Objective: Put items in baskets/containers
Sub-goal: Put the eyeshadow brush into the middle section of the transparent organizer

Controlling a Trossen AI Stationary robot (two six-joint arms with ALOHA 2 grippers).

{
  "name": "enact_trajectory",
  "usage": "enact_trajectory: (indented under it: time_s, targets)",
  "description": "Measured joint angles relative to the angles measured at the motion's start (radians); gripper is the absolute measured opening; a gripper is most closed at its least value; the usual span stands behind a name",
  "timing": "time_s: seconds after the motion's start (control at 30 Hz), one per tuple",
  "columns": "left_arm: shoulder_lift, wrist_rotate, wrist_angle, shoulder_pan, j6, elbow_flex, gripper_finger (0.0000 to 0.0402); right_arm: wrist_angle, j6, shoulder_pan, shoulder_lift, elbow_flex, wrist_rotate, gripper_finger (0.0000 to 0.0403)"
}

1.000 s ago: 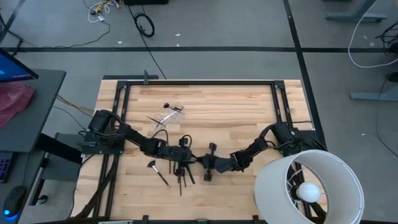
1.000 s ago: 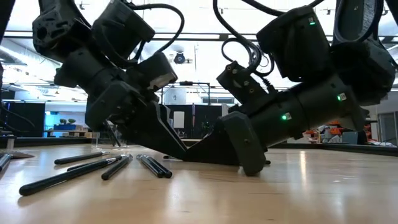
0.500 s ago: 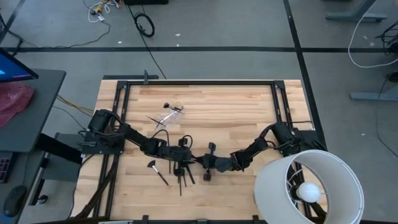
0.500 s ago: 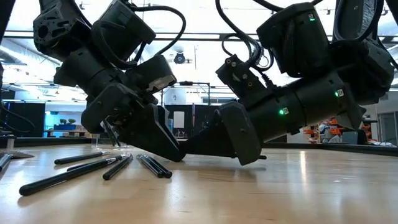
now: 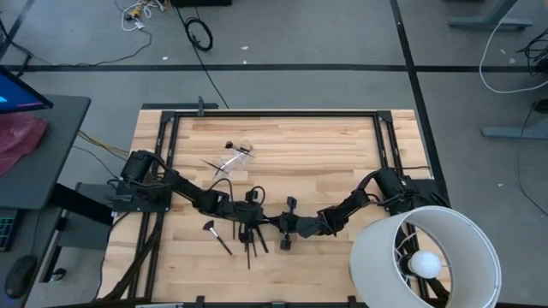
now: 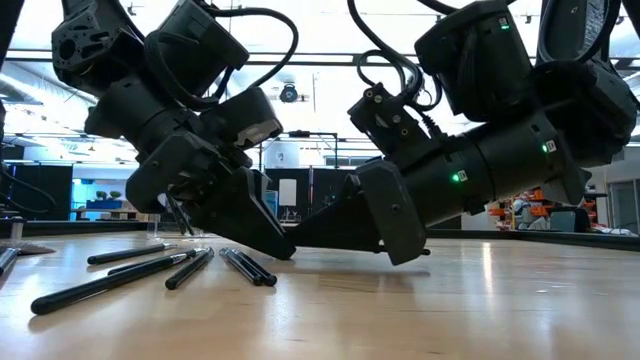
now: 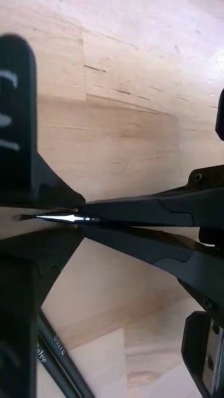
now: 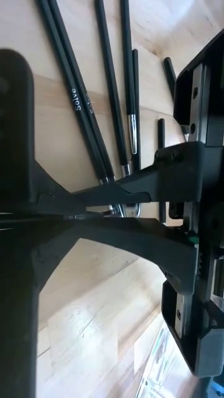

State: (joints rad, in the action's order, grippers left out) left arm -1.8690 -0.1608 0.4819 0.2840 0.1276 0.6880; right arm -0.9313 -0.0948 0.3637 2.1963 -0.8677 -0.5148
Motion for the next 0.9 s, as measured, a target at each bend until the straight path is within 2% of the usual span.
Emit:
enact_trajectory:
  time_s: [0.2,0.57,0.73,0.9]
  targets:
    - [0.000,0.001,-0.001,0.000,-0.002,-0.001,0.0030,0.001,0.003,0.000,-0.001,0.000,0.001,0.0023]
    - [0.022,0.007,-0.027,0.002,0.000,-0.001,0.0012,0.011,0.031,0.013,-0.006,0.000,-0.026,0.0123]
    - [0.129,0.006,-0.210,0.002,-0.006,-0.006,0.0012,0.015,0.116,0.048,-0.042,0.000,-0.062,0.0152]
    - [0.266,-0.016,-0.398,0.001,-0.011,-0.005,0.0013,0.017,0.144,0.069,-0.085,-0.001,-0.105,0.0166]
